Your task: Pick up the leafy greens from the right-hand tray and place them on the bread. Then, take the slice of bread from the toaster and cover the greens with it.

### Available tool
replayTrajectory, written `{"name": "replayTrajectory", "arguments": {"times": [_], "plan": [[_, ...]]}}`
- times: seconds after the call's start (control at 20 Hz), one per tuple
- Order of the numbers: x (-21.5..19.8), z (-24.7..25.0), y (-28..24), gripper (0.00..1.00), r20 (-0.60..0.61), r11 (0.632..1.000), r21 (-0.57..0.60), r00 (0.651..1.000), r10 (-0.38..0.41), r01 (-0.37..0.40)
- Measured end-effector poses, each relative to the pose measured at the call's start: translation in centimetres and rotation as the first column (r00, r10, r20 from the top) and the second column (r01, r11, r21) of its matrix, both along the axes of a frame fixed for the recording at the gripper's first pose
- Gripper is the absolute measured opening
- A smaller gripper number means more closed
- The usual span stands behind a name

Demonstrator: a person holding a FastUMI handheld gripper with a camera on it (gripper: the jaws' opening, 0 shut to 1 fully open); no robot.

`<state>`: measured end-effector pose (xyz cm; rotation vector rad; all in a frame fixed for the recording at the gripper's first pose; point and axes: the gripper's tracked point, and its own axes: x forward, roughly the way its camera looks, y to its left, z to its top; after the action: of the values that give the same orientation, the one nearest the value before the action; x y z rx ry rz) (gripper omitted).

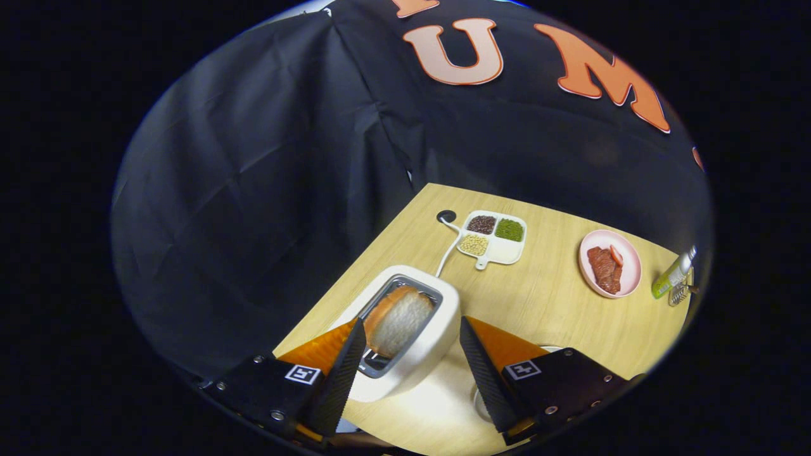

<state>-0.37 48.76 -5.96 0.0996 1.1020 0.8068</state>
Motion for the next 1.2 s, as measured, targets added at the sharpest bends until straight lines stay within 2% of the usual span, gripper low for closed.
{"name": "replayTrajectory", "arguments": {"times": [0.2, 0.4, 0.7, 0.75, 0.9, 1.05, 1.15, 1.2], "plan": [[-0.8, -0.9, 2.3, 0.9, -0.066, 1.0, -0.024, 0.998, 0.011, -0.012], [-0.2, -2.8, 3.3, 0.83, -0.146, 0.998, -0.061, 0.989, -0.022, 0.014], [-0.9, -4.9, 4.2, 0.6, -0.234, 0.997, -0.069, 0.972, -0.03, 0.014], [-0.7, -4.9, 4.2, 0.52, -0.236, 0.998, -0.064, 0.971, -0.034, 0.019], [-0.4, -4.9, 3.8, 0.43, -0.218, 0.998, -0.049, 0.975, -0.038, 0.028], [0.2, -5.0, 3.0, 0.22, -0.183, 0.998, -0.045, 0.982, -0.046, 0.039], [0.0, -4.6, 2.1, 0.13, -0.18, 0.999, -0.028, 0.983, -0.04, 0.035], [-0.1, -4.4, 1.6, 0.12, -0.183, 0.999, -0.017, 0.982, -0.044, 0.041]]}}
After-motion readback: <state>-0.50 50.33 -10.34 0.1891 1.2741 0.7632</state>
